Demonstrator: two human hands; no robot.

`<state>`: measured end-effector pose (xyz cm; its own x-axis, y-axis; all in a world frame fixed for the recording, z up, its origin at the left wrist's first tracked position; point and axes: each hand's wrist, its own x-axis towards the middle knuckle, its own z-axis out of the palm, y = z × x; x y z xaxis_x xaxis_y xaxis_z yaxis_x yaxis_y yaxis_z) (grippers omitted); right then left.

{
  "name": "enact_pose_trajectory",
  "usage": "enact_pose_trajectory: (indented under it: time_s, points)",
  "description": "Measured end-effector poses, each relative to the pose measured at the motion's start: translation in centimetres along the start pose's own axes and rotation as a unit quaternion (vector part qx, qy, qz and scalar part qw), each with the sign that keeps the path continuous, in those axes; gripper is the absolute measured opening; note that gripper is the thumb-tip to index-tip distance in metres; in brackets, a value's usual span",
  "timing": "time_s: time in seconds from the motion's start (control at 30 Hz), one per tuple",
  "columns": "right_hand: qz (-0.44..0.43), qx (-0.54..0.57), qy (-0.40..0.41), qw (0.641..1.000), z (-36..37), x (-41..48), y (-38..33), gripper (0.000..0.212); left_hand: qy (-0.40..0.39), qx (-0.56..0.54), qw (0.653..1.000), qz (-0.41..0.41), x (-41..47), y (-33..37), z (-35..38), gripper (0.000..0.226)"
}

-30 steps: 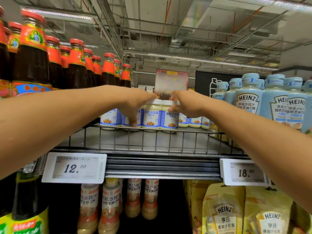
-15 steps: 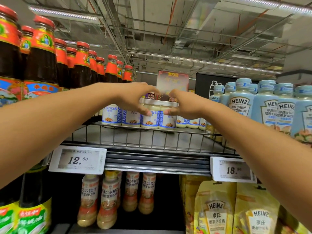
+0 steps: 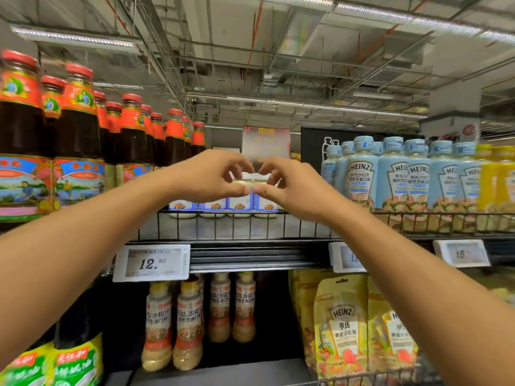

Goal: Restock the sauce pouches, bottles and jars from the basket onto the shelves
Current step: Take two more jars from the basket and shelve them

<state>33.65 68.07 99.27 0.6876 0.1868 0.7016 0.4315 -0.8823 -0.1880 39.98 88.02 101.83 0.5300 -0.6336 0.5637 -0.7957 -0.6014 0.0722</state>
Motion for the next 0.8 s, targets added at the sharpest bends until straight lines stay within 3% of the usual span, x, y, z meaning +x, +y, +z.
enact_pose_trajectory:
  time_s: [0.23,0.4,0.8]
  points:
    - [0.033,0.077,0.1,0.991,-0.7,-5.4,-3.7,0.02,0.088,-0.122,0.987,0.062,-3.7,2.8,-0.4,0.023]
    - [0.069,0.12,0.14,0.981,-1.5,-9.5,-5.7,0.014,0.104,-0.224,0.964,0.1,-5.9,4.6,0.7,0.018]
    - [0.16,0.142,0.204,0.955,-5.8,-22.0,-7.1,0.003,-0.012,-0.454,0.871,0.187,-8.8,13.2,8.2,0.022]
